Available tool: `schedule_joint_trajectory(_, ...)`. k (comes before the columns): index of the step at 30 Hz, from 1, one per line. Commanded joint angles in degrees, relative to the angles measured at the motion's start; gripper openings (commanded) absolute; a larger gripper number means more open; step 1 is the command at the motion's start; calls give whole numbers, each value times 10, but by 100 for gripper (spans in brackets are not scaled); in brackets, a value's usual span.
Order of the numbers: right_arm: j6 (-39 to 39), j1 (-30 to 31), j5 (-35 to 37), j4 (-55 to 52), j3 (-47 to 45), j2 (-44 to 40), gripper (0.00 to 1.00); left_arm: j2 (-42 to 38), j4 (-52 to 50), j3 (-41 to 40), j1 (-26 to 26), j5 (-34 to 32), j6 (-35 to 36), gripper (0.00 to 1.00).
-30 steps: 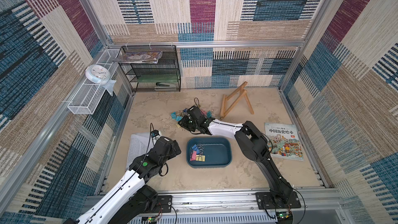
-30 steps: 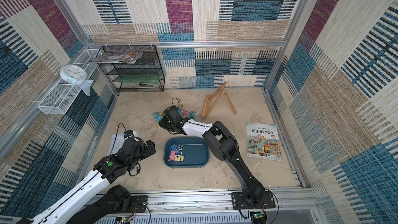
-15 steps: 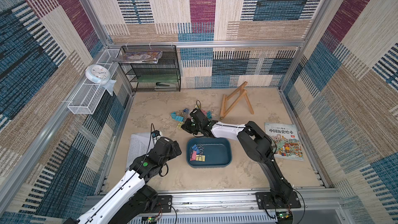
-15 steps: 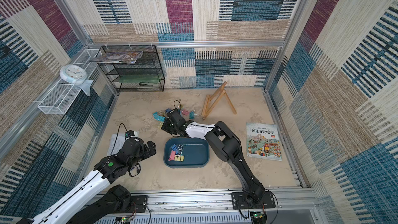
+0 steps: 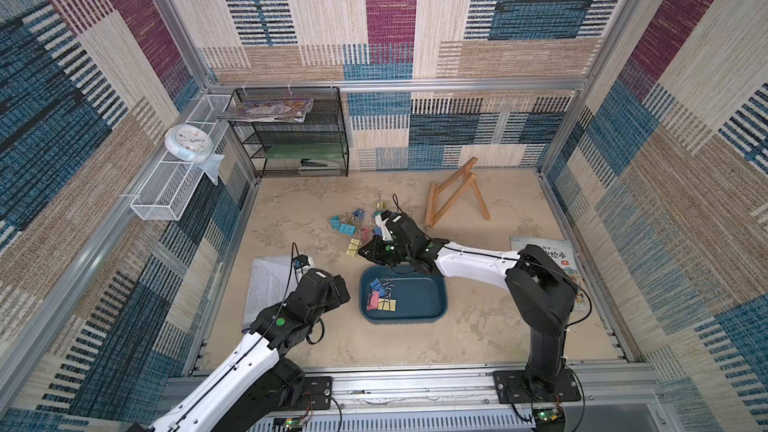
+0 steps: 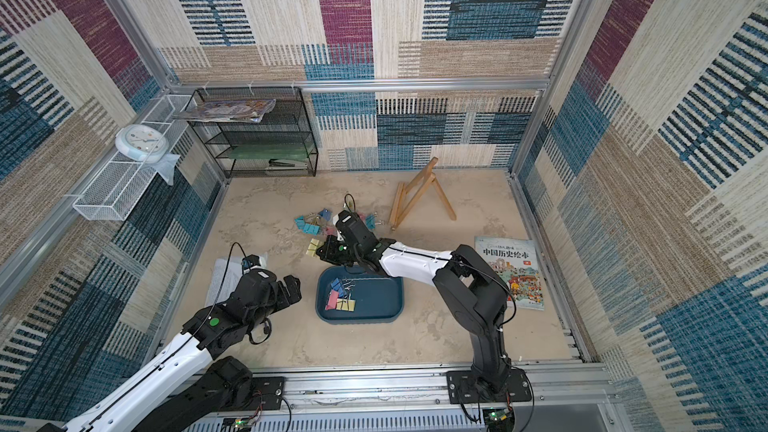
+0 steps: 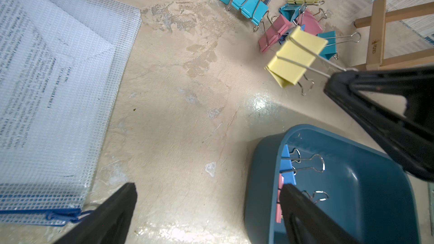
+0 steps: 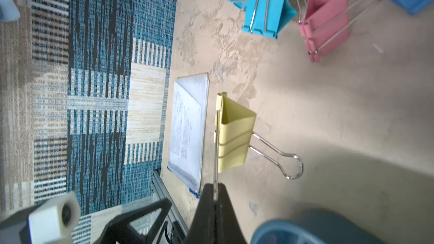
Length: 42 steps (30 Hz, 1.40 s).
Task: Put the binder clips in the storage box
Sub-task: Pick up the binder clip at the center of the board, then place the binder clip in the storage box.
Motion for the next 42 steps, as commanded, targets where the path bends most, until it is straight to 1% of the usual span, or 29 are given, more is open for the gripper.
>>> schedule_joint_trajectory(1,-44,10,2,-35,-39,-49,0,-8,26,-2,0,6,-3,100)
schedule_joint_trajectory(5,-70,27,41,-93,-85,-126,0,-12,34,1,0,20,19,99)
schedule_joint_trajectory(10,-101,38,91,-167,-118,-226,0,-13,46,-5,0,40,39,99)
schedule_joint_trajectory(16,-144,38,88,-262,-161,-333,0,-13,71,-13,0,61,45,99)
schedule_joint_trajectory(20,-167,39,84,-319,-177,-369,0,-8,77,-15,0,59,33,99)
schedule_joint_trajectory(23,-167,42,63,-322,-189,-366,0,-6,76,-15,0,57,31,99)
schedule_joint_trajectory(26,-161,56,47,-309,-201,-342,0,-6,70,-13,0,56,33,99)
schedule_joint_trajectory(32,-159,100,41,-281,-179,-266,0,0,62,-14,0,57,37,99)
schedule_joint_trajectory(38,-151,111,24,-241,-176,-198,0,20,64,-13,0,59,34,99)
schedule_joint_trajectory(41,-149,115,30,-240,-177,-177,0,35,65,-10,1,66,25,99)
schedule_joint_trajectory(42,-148,115,32,-238,-180,-173,1,39,67,-10,0,71,23,99)
